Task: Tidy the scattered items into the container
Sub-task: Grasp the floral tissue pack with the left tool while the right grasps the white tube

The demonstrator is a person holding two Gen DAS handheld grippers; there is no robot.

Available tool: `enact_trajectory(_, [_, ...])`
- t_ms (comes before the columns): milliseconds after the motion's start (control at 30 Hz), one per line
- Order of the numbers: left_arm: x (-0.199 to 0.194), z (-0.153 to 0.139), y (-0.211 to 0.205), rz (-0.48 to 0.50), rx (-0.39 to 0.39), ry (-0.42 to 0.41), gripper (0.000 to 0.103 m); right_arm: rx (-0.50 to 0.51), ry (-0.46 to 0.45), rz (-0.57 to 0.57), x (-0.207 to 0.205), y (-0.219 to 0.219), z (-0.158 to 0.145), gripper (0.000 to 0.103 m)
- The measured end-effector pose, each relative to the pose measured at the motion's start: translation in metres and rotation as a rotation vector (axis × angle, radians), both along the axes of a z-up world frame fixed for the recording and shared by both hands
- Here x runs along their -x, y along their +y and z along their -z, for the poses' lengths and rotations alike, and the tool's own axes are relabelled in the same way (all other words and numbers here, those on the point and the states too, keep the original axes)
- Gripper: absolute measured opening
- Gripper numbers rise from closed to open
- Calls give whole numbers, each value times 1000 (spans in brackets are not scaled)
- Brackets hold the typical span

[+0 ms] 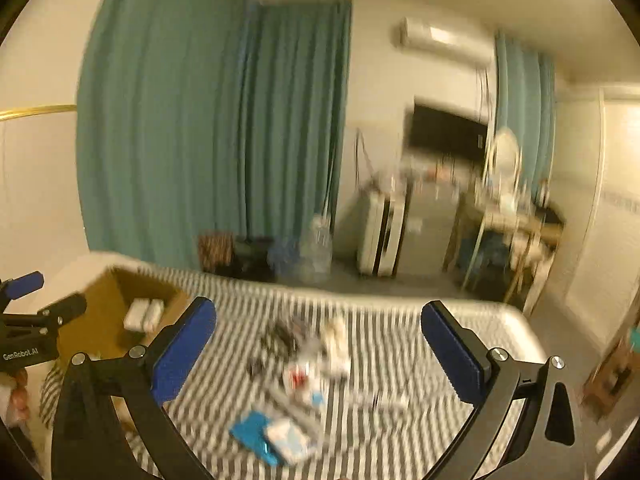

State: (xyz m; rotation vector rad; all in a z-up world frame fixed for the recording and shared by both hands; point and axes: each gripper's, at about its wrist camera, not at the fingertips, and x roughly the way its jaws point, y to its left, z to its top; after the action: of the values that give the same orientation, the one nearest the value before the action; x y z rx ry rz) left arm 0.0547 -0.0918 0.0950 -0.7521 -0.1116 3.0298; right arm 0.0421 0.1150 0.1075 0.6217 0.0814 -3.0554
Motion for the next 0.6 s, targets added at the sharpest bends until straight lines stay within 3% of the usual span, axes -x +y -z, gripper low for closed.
enact_trajectory(100, [9, 42, 48, 70, -4, -87, 103, 120, -139, 55, 24, 42, 38, 103])
enact_trajectory(200, [24, 84, 93, 136, 98, -189, 103, 209, -275, 84, 46, 76, 75, 103])
enact_trajectory(400, [52, 156, 131, 183, 179, -359, 103, 251, -373, 99, 60, 109, 121, 103])
enact_trajectory(600, [68, 184, 155, 215, 179, -415, 103, 318, -416, 136, 95, 135, 149, 103])
